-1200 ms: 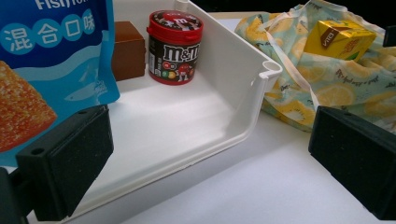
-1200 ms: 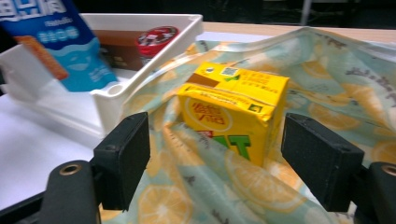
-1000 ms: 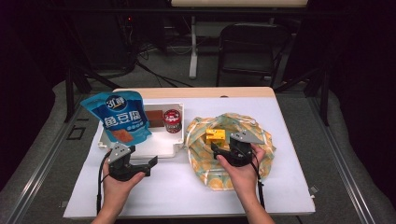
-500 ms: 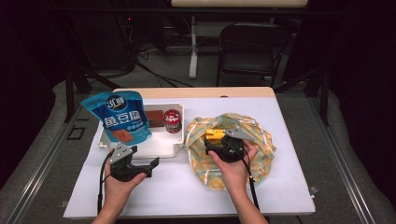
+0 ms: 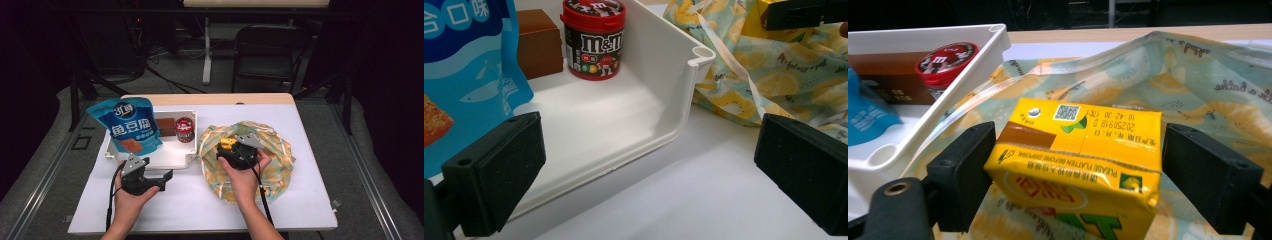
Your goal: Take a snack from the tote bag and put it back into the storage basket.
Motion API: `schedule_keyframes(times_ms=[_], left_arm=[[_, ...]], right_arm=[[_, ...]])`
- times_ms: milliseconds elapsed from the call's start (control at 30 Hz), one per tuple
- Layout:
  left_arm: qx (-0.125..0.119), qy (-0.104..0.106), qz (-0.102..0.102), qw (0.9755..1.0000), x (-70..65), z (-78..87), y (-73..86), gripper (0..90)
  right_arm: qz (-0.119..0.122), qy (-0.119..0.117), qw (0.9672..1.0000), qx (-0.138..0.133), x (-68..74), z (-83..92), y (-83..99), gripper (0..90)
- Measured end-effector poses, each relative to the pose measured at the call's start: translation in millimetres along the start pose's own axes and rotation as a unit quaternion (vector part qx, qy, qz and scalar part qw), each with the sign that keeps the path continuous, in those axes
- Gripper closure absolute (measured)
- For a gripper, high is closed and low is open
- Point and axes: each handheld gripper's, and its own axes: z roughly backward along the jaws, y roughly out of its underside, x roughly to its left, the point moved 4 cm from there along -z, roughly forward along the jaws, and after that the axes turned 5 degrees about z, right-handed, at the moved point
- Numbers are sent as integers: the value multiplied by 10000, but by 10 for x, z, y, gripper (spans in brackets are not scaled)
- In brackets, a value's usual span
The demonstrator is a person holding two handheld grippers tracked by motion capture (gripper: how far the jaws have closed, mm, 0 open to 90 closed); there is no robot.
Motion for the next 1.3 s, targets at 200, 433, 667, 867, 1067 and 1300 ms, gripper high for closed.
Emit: schedule_keyframes(times_ms=[200,433,667,867,1067,1300], left_arm=[[1,14,1,10000,-15,-14,7,9],[18,32,22,10000,-9,-3,9,14],[37,79,-27,10000,-30,-14,10,19],[2,132,-34,9999,-54,-41,1,26],[-22,197,-40,9998,-80,-55,-17,37],[-185,436,-126,9988,-245,-87,-99,60]], right_arm=[[83,69,9998,189,12,-95,70,163],[146,46,9996,239,-61,-106,117,227],[213,-153,9994,244,-141,-82,154,287],[259,-342,9989,180,-228,-24,118,291],[336,-431,9985,9,-291,134,-33,292],[441,-548,9972,-253,-282,345,-257,293]])
